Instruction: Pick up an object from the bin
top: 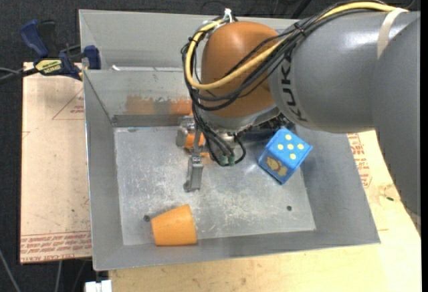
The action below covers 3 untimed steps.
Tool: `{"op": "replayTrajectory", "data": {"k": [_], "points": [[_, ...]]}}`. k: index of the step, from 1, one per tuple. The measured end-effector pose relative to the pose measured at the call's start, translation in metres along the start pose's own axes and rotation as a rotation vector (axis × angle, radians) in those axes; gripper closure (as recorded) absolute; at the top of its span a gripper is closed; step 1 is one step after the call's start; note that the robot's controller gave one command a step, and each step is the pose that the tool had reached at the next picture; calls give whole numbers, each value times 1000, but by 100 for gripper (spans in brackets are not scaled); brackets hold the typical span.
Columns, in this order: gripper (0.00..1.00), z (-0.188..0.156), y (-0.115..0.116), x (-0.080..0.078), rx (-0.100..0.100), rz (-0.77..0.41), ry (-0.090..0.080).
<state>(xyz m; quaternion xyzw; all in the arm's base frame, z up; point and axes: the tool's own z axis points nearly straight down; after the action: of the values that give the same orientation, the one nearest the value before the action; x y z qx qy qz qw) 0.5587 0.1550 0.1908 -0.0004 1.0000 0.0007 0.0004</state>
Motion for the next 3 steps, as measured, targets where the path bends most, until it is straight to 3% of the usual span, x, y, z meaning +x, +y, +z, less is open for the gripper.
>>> {"op": "replayTrajectory", "data": {"k": [1, 2, 3], "points": [[0, 35, -10, 31, -2, -55, -4], [0, 86, -12, 53, 0, -39, -1], [0, 103, -12, 64, -3, -58, -13]]}}
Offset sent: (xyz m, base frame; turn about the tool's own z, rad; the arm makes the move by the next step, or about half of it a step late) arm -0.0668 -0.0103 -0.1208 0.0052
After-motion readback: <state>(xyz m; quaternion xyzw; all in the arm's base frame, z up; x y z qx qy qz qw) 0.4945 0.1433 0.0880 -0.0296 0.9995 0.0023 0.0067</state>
